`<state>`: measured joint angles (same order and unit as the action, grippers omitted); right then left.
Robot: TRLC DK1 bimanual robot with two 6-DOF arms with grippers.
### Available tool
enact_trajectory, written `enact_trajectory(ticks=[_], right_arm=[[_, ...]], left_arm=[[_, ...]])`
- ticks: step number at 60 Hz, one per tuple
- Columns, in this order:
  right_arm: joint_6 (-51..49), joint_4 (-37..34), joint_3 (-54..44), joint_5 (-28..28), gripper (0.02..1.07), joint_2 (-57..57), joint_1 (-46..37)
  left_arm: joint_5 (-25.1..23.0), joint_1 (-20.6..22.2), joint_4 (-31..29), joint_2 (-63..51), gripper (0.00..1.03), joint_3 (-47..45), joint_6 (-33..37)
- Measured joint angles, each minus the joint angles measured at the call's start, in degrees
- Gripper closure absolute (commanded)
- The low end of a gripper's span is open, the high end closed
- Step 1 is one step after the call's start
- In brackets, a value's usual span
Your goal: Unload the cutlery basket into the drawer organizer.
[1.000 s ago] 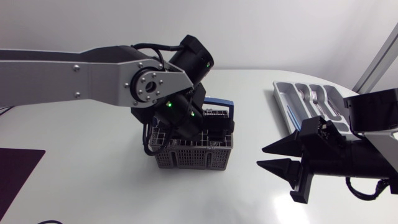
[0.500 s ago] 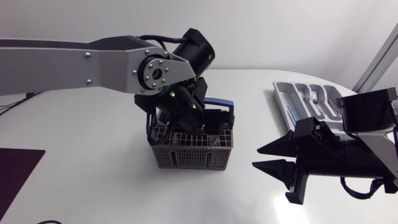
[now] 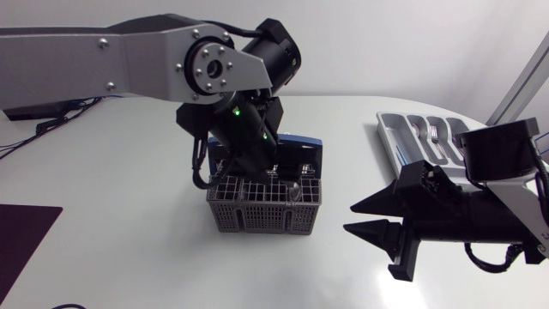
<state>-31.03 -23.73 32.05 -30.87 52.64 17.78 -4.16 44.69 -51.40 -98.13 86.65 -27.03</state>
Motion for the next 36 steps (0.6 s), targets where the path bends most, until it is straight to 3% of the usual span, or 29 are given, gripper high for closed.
enact_trajectory(ticks=[36], right_arm=[[1.99, -0.04, 0.83, 2.23, 0.55, 0.31, 3.56]], left_arm=[[10.27, 2.58, -6.95, 4.59, 0.44, 1.25, -5.57]])
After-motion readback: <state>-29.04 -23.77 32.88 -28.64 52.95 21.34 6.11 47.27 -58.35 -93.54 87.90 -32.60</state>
